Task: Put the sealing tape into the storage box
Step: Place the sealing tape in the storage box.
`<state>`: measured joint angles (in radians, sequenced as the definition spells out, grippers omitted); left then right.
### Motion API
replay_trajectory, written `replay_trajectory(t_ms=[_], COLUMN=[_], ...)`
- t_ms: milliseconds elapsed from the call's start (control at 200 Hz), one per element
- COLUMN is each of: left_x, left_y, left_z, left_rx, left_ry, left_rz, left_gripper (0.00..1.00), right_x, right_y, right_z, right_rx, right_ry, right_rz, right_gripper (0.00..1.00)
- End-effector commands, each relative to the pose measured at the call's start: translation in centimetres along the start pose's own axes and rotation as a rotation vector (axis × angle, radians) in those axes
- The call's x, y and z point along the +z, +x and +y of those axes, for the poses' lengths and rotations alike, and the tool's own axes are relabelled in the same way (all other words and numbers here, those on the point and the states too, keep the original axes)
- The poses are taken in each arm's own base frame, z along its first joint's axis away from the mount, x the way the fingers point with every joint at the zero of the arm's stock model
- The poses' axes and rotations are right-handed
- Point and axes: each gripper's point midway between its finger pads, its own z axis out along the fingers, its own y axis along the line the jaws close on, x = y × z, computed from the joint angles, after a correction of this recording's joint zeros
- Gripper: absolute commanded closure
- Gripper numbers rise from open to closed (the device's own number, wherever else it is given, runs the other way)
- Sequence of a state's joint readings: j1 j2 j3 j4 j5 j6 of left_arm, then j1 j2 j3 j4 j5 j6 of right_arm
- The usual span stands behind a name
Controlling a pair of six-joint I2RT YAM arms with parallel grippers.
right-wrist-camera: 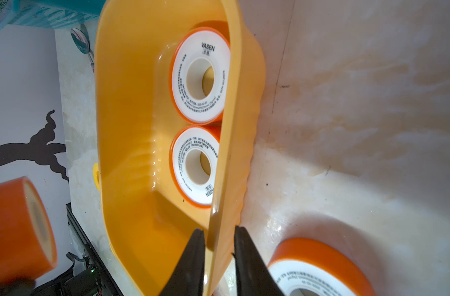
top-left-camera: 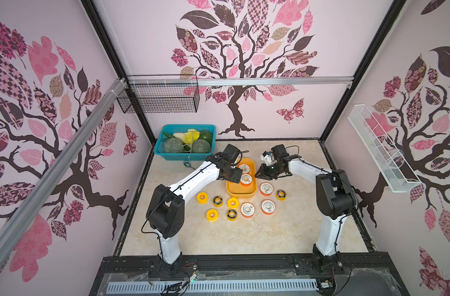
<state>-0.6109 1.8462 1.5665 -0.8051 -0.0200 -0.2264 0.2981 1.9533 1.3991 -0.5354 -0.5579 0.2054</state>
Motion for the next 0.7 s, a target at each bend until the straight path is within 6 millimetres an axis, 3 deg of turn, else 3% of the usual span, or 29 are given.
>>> replay_trajectory(t_ms=[0, 375, 695], left_x=[1.2, 4.1, 6.5], left_y=[0.3, 1.2, 1.6], left_z=[-0.9, -3.4, -3.3], left_rx=[0.016, 0.048, 0.061], left_ry=[0.037, 0.088, 0.064], left_rz=[0.041, 0.106, 0.141], left_gripper=[0.33, 0.33, 0.33], right_x=[0.7, 1.2, 1.3], right_y=[-0.5, -0.4, -0.3], right_z=[0.7, 0.6, 0.7], right_rx=[-0.001, 0.015, 0.02], right_ry=[-0.038, -0.053, -0.057], right_rz=[0.01, 0.018, 0.021], right_gripper=[0.74, 0.83, 0.83])
